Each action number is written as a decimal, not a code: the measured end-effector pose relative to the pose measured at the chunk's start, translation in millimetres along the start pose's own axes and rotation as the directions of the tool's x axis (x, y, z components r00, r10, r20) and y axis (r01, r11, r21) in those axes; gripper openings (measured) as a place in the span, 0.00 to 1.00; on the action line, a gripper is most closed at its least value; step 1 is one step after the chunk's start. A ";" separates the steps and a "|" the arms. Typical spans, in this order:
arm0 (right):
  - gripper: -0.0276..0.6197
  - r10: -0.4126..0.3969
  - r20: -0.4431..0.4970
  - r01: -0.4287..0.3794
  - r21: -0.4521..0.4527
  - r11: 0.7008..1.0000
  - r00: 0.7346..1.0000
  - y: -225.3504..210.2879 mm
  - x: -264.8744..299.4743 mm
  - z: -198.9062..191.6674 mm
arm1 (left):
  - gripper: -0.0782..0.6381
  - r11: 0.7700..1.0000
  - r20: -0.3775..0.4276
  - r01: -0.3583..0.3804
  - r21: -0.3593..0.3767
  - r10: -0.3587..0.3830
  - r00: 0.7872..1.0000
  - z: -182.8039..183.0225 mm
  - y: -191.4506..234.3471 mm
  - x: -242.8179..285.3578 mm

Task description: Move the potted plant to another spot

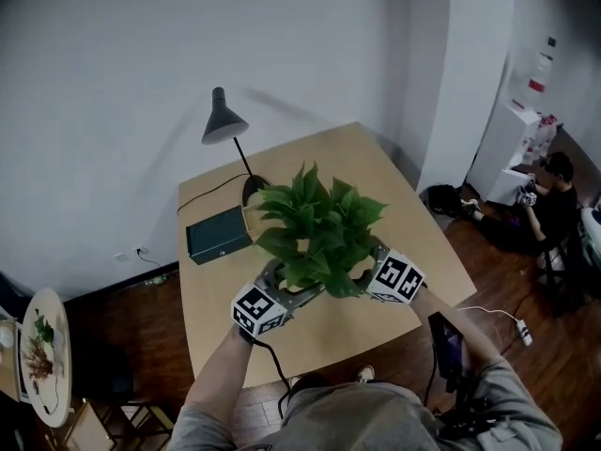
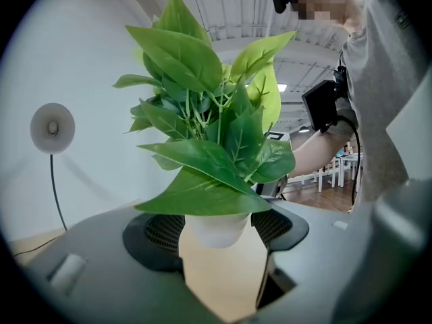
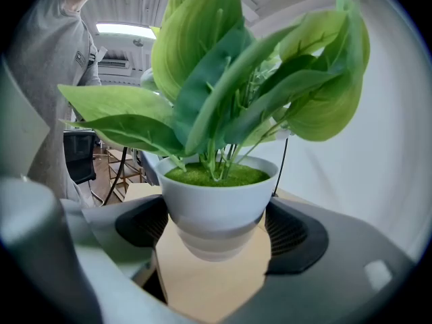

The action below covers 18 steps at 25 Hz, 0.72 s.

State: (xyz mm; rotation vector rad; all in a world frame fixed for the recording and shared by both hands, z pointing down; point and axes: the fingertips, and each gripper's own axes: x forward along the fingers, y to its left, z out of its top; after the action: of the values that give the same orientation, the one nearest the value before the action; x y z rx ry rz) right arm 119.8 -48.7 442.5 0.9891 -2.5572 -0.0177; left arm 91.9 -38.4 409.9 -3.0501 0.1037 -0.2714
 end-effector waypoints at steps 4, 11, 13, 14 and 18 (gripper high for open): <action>0.75 -0.003 -0.013 0.003 0.013 1.000 1.000 -1.4 1.2 -4.6 | 0.54 1.000 -0.011 0.013 -0.012 -0.014 1.000 -3.9 1.6 2.8; 0.75 -0.048 -0.016 0.049 0.033 0.998 0.999 -3.5 7.7 -6.5 | 0.55 0.998 -0.008 0.064 0.005 -0.064 0.998 -7.4 8.2 2.1; 0.75 -0.064 -0.018 0.065 0.038 0.997 0.998 -4.3 9.5 -6.6 | 0.55 0.997 0.000 0.079 0.014 -0.079 0.997 -7.7 10.2 1.5; 0.75 -0.071 -0.018 0.071 0.038 0.997 0.997 -4.4 10.9 -6.9 | 0.55 0.996 0.002 0.085 0.017 -0.085 0.996 -8.7 11.3 0.9; 0.75 -0.086 -0.020 0.086 0.046 0.995 0.996 -9.9 14.1 -13.2 | 0.55 0.994 0.000 0.105 0.013 -0.105 0.995 -14.7 16.4 6.6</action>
State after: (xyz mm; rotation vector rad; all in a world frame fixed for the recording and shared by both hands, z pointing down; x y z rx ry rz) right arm 121.6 -63.5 458.2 1.1114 -2.5074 0.0273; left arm 94.7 -56.2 424.1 -3.0475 -0.0578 -0.2772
